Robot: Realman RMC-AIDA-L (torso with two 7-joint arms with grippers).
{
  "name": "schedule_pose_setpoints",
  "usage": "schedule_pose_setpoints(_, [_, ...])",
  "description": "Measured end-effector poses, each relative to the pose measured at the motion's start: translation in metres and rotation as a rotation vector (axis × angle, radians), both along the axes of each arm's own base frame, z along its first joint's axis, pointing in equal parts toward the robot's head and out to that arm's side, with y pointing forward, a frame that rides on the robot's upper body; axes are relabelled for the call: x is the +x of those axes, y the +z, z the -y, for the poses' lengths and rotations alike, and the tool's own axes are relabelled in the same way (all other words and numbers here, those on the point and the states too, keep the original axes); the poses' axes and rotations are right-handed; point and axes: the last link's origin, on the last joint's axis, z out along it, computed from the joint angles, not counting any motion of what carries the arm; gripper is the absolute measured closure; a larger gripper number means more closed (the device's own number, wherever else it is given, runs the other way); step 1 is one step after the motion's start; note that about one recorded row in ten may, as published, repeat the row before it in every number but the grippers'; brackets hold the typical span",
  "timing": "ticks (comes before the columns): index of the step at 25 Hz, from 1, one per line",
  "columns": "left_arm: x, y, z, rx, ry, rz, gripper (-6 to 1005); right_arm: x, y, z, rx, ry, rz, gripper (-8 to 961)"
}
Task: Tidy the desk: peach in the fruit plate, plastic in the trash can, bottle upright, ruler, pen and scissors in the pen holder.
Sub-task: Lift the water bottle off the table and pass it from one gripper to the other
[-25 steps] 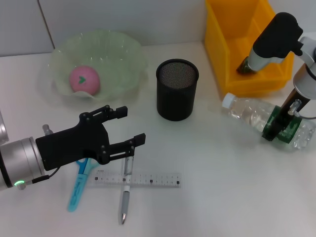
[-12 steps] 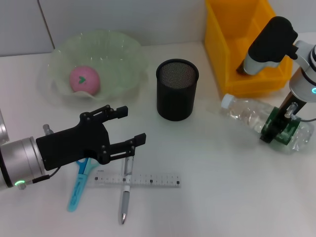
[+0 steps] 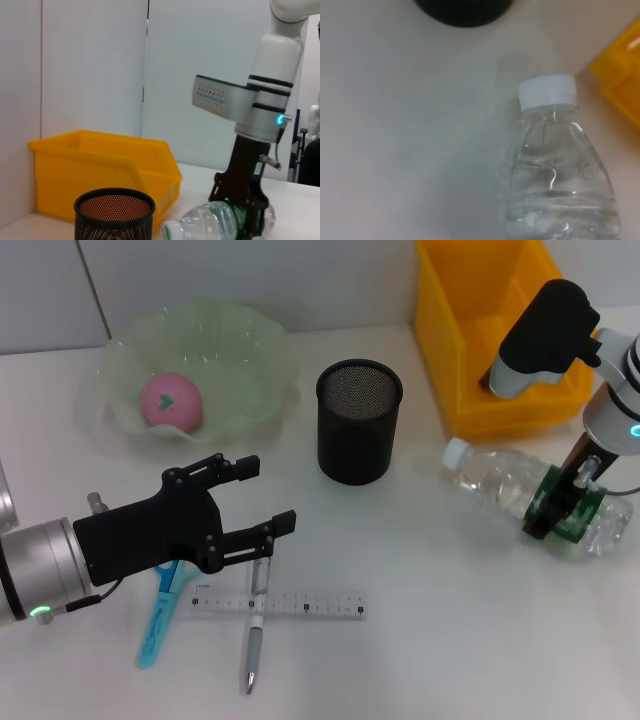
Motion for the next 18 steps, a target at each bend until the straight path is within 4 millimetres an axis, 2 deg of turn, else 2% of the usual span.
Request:
schedule_pose_setpoints(5, [0.000, 0.002, -0.001, 0.006, 0.000, 0.000, 200, -0.015, 0.014, 0.009, 0.054, 0.068, -0.062, 170])
schedule_pose_setpoints(9, [0.001, 0.002, 0.000, 0.004, -0.008, 0.006, 200, -0.033, 0.030, 0.022, 0.106, 0.171, -0.252, 172])
schedule_pose_setpoints(10, [0.001, 0.003, 0.001, 0.002, -0.011, 0.009, 200, -0.033, 0.030, 0.022, 0.106, 0.171, -0.252, 173])
schedule_pose_setpoints(13, [0.003, 0.006, 0.002, 0.004, -0.020, 0.032, 200, -0.037, 0.038, 0.032, 0.124, 0.234, -0.382, 175])
schedule_pose_setpoints(14, [0.004, 0.009, 0.004, 0.010, -0.022, 0.060, 200, -0.037, 0.042, 0.039, 0.132, 0.268, -0.485, 177])
schedule_pose_setpoints(18, [0.006, 0.016, 0.005, 0.036, -0.015, 0.118, 200, -0.035, 0.047, 0.048, 0.150, 0.335, -0.611, 179])
